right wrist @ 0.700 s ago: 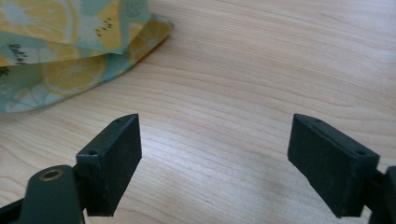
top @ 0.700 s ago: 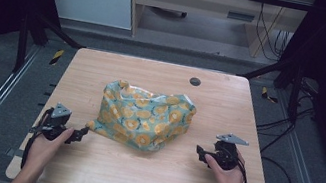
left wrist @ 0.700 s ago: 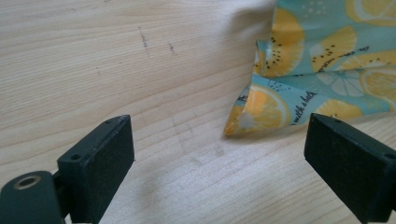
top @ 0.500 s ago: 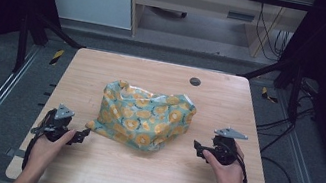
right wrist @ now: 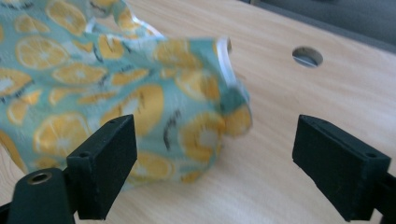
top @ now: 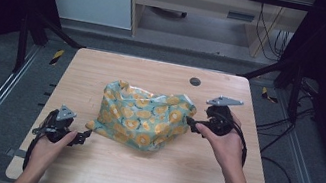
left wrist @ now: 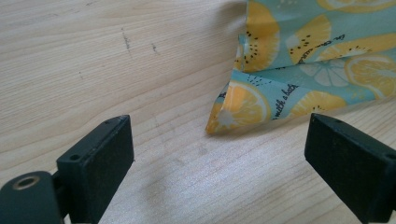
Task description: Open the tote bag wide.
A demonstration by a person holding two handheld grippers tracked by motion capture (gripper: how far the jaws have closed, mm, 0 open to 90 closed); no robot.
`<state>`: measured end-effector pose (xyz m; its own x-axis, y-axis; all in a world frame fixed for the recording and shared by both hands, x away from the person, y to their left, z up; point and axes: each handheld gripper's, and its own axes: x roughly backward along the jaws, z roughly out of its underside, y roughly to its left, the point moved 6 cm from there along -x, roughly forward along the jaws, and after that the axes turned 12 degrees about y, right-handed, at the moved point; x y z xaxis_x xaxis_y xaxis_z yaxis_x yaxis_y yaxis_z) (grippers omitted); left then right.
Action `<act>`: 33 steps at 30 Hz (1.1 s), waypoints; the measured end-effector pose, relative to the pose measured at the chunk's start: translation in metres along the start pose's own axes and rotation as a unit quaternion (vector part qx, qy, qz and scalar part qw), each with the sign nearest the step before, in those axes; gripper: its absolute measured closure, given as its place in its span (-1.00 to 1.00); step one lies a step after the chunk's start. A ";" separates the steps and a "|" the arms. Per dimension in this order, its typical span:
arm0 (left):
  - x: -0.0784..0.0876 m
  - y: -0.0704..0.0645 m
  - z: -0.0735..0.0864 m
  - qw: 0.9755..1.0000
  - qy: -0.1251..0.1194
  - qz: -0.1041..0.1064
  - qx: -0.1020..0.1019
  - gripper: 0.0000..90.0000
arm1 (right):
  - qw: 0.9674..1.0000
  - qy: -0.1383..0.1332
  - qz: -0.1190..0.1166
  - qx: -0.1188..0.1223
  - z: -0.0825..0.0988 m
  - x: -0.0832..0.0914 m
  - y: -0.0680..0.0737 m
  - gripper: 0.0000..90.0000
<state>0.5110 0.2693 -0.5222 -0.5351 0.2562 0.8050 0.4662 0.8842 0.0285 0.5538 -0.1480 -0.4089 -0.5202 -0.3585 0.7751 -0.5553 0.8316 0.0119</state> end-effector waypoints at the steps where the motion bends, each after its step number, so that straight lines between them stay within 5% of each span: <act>1: 0.000 0.000 0.000 1.000 -0.001 0.000 0.000 -0.83 | 1.000 0.000 -0.001 0.005 -0.008 0.000 0.001 -0.68; 9: 0.000 -0.001 -0.001 1.000 -0.001 0.002 -0.006 -0.82 | 1.000 0.012 0.001 0.018 -0.051 -0.017 0.002 -0.64; 14: 0.000 -0.003 -0.003 1.000 -0.006 0.006 -0.007 -0.82 | 0.999 0.030 -0.023 -0.008 -0.073 -0.048 0.001 -0.58; 20: 0.000 -0.002 -0.004 1.000 -0.007 0.008 -0.009 -0.82 | 0.996 0.074 -0.028 -0.035 -0.077 -0.072 0.002 -0.56; 23: 0.000 -0.002 -0.005 1.000 -0.009 0.009 -0.009 -0.82 | 0.994 0.095 -0.036 -0.046 -0.076 -0.082 0.006 -0.27; 26: 0.000 -0.002 -0.005 1.000 -0.011 0.009 -0.008 -0.82 | 0.994 0.095 -0.042 -0.032 -0.075 -0.084 0.011 0.22; 27: 0.001 -0.002 -0.005 1.000 -0.011 0.008 -0.009 -0.82 | 0.994 0.095 -0.042 -0.032 -0.075 -0.084 0.011 0.22; 30: 0.001 -0.002 -0.005 1.000 -0.012 0.008 -0.006 -0.82 | 0.994 0.093 -0.051 -0.010 -0.074 -0.082 0.018 0.82; 33: 0.001 -0.002 -0.005 1.000 -0.012 0.007 -0.007 -0.82 | 0.995 0.086 -0.049 -0.003 -0.073 -0.079 0.018 0.97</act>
<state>0.5134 0.2660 -0.5180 -0.5455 0.2785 0.7905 0.4834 0.8750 0.0253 0.6323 -0.0731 -0.4236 -0.3445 -0.3597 0.8671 -0.5938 0.7989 0.0954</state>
